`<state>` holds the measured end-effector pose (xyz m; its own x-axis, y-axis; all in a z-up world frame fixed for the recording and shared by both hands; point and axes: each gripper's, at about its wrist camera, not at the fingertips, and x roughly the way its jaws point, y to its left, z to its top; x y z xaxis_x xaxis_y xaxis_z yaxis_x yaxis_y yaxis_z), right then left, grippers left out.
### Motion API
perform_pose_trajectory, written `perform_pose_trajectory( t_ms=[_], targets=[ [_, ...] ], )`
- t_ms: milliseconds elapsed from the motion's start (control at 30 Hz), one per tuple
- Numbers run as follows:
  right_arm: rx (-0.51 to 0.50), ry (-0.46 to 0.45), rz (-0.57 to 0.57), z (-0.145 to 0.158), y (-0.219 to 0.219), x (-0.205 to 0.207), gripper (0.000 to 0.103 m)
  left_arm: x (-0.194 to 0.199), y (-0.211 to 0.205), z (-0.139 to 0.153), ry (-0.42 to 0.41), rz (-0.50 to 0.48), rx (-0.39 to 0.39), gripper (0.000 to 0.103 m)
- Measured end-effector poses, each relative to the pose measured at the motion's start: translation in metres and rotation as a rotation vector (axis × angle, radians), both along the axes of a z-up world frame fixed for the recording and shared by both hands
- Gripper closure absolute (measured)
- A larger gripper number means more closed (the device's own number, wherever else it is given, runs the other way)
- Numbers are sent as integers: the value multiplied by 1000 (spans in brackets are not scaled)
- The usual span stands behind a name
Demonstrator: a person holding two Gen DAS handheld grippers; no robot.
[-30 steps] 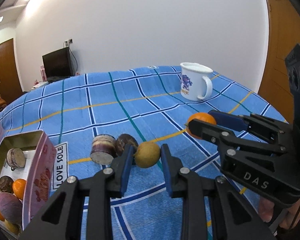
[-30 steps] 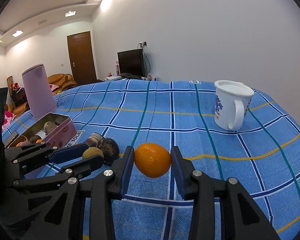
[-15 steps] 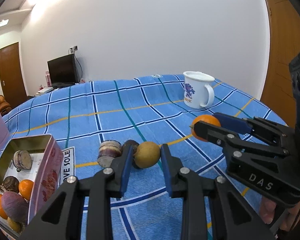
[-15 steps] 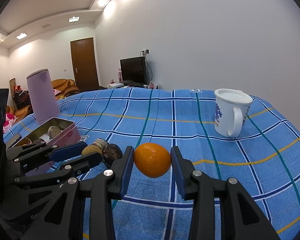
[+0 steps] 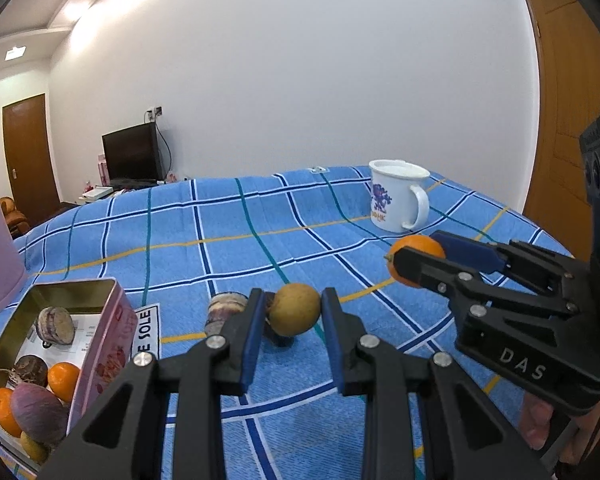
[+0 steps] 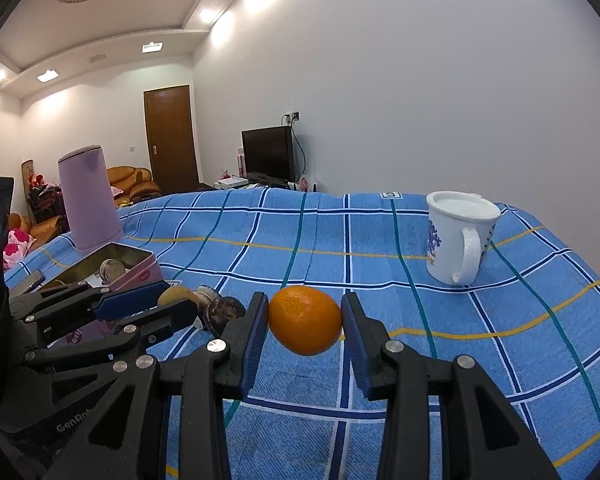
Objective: Organize fruits
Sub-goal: 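Close the left tool on the yellow fruit while the right tool closes on the orange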
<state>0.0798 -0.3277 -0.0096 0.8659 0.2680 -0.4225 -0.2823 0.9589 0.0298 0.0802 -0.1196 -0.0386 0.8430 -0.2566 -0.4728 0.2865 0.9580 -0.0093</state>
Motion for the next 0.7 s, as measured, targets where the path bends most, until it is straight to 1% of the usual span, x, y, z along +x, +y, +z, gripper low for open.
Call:
perform_pose_trajectory(
  t_ms=[700],
  targets=[
    [0, -62, 15, 4, 1, -10, 63, -11, 5, 5, -67, 15, -18, 73]
  ],
)
